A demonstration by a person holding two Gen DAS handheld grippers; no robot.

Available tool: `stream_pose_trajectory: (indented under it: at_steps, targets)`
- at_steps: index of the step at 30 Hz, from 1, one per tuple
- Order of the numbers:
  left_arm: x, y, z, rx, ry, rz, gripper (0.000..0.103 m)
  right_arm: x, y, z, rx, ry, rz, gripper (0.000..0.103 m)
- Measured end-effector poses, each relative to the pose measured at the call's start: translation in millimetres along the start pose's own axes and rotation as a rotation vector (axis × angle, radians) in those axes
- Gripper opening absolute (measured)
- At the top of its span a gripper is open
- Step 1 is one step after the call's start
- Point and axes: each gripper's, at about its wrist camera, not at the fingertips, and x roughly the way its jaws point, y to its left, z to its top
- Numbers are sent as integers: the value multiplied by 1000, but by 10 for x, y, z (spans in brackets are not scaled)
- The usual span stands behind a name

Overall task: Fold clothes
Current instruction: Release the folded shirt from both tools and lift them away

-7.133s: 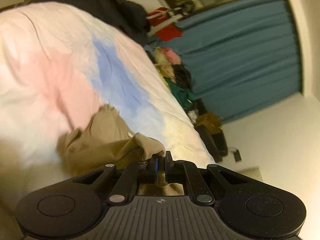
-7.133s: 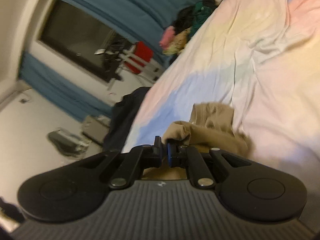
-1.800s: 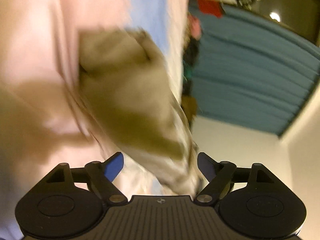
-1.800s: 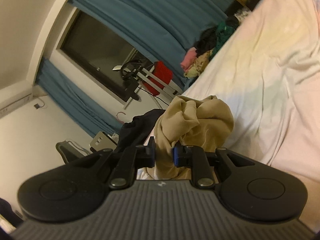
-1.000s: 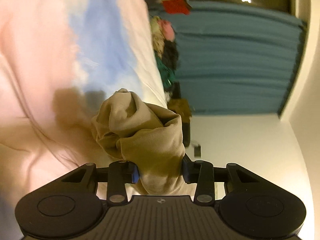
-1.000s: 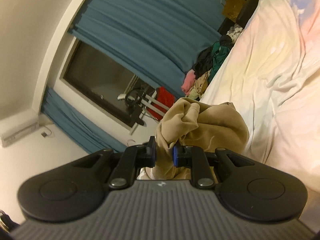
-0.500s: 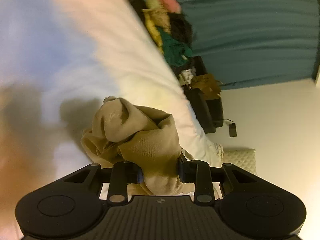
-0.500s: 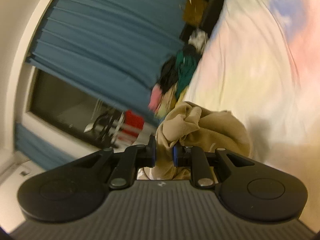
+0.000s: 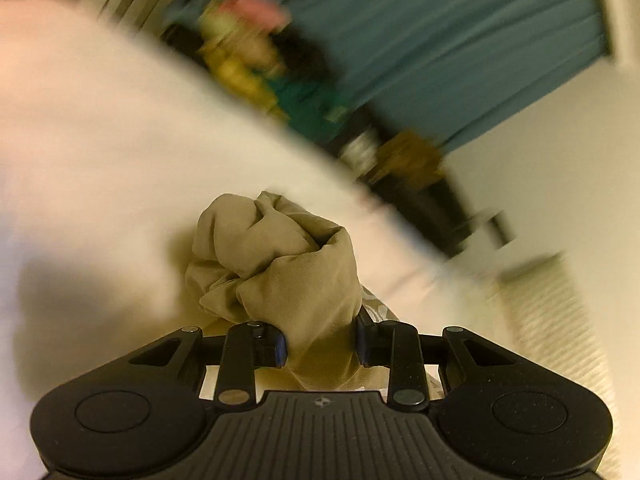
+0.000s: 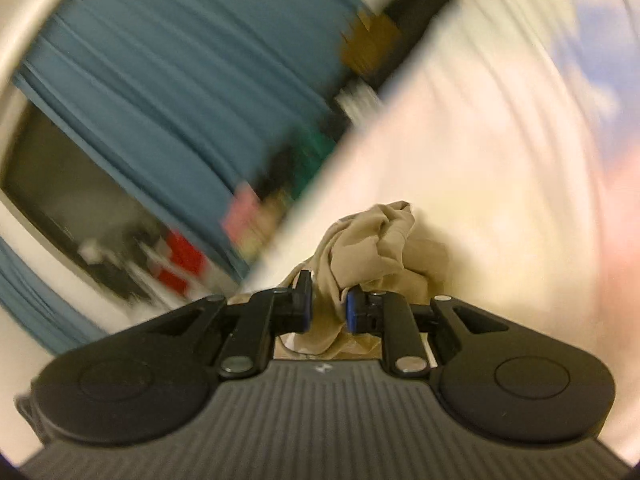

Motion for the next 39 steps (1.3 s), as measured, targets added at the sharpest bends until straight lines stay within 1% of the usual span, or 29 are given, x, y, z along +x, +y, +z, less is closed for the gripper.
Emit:
stream_pose_trajectory:
  at_steps: [2,4,5,7,8,9,10,11,13,14,16,17,18,19,23,25,28,31,34,35,37,39]
  targets:
    - [90,283,-196,25,47,19,33,6,-186,-207,2,45,-18,20]
    - [147,461,-309,73,62,13,37,-2,-336,-390,2,74,-30,20]
    - [114,423,-322,102,59,20,37,-5,-353,-413,3,83,-39,22]
    - [-7,266,-337,166,53,44,41,-16,-328,-391,-1,101,-60,25]
    - [-67,187,-345,198,49,56,44,-26,-296,-365,2,117,-85,28]
    - [-128,109,-353,230,46,68,50,-40,-245,-324,10,140,-123,29]
    - [-188,30,-360,263,43,80,60,-85,-181,-300,10,154,-157,30]
    - [-249,-48,-368,295,39,92,64,-160,-104,-291,2,159,-186,32]
    - [-370,-205,-384,359,33,116,81,-382,53,-252,-53,139,-222,32]
    - [-430,-284,-392,392,29,128,85,-488,190,-215,-95,125,-232,34]
    - [-551,-441,-407,456,22,152,88,-744,435,-166,-164,92,-220,52]
    - [-721,-515,-397,476,15,150,90,-871,546,-151,-193,71,-207,76]
    - [-880,-617,-401,495,3,145,99,-1021,666,-154,-223,42,-190,94]
    - [-1055,-717,-428,519,-21,139,103,-1197,800,-172,-260,9,-174,94]
    - [-1784,-1018,-603,601,-145,129,103,-1785,1214,-222,-377,-72,-136,93]
    - [-2106,-1147,-699,639,-181,122,103,-2026,1385,-263,-419,-107,-124,93]
    - [-2520,-1274,-854,667,-222,94,103,-2340,1563,-348,-467,-153,-110,93]
    - [-2873,-1302,-1027,676,-258,73,103,-2675,1622,-475,-505,-186,-100,93]
    - [-3170,-1259,-1190,655,-284,57,103,-2865,1623,-652,-533,-199,-93,93]
    - [-3271,-1240,-1244,654,-290,61,103,-2912,1612,-718,-543,-200,-89,93]
    - [-3358,-1188,-1376,688,-299,88,103,-2942,1572,-853,-571,-212,-85,93]
    - [-3444,-1113,-1514,711,-328,103,103,-2953,1526,-991,-601,-228,-84,93]
